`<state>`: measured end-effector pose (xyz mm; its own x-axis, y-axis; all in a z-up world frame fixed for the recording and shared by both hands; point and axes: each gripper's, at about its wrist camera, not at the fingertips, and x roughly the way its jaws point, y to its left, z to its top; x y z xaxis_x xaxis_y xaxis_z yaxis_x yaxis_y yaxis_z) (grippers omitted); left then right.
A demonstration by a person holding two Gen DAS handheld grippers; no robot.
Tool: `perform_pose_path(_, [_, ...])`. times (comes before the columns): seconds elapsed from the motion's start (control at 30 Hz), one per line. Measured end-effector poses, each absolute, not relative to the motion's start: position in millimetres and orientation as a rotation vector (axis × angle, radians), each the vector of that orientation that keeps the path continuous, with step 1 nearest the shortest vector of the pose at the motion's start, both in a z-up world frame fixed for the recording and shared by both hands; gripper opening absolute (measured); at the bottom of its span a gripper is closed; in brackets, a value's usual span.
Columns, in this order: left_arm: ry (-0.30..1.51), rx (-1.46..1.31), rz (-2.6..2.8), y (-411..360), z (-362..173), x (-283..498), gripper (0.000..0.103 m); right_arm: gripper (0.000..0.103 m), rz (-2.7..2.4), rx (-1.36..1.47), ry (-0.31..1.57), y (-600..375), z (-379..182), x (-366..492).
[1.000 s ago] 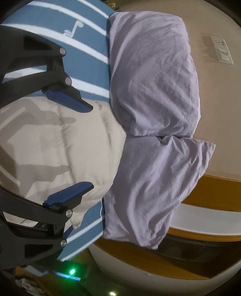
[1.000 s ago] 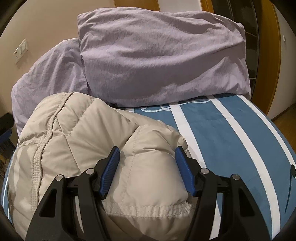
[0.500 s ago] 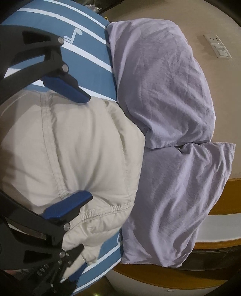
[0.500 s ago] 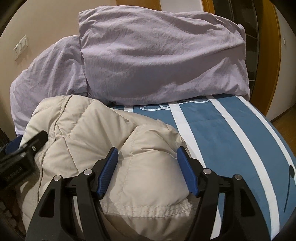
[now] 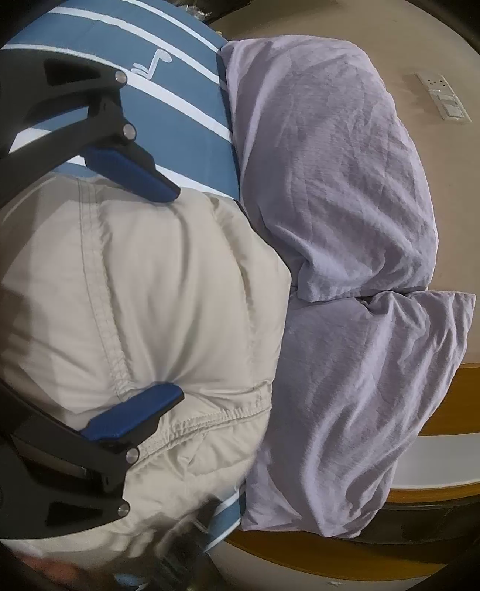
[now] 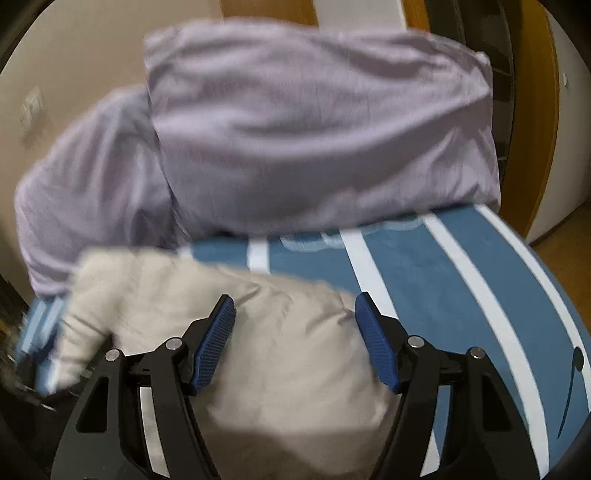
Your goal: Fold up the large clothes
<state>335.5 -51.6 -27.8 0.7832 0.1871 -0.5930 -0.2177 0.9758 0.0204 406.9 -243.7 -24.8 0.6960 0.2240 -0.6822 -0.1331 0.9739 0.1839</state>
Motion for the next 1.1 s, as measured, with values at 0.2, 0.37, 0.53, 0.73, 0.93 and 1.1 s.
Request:
perform_pose_path(0.2, [0.612,-0.034,0.217,-56,-28,332,0.099,0.070,0.188,0.131,0.730,-246,-41,401])
perform_pose_path(0.37, [0.613,-0.021,0.220,-57,-29,333,0.099,0.071,0.199,0.157,0.745,-249,-47,401])
perform_pose_path(0.53, [0.613,-0.019,0.221,-57,-30,333,0.099,0.071,0.208,0.173,0.755,-251,-50,403])
perform_pose_path(0.73, [0.613,-0.016,0.223,-57,-30,334,0.100,0.072,0.210,0.175,0.759,-251,-51,403])
perform_pose_path(0.93, [0.613,-0.013,0.224,-57,-30,334,0.100,0.072,0.214,0.175,0.762,-252,-51,403])
perform_pose_path(1.1, [0.613,-0.013,0.224,-57,-30,334,0.100,0.072,0.213,0.175,0.762,-252,-51,402])
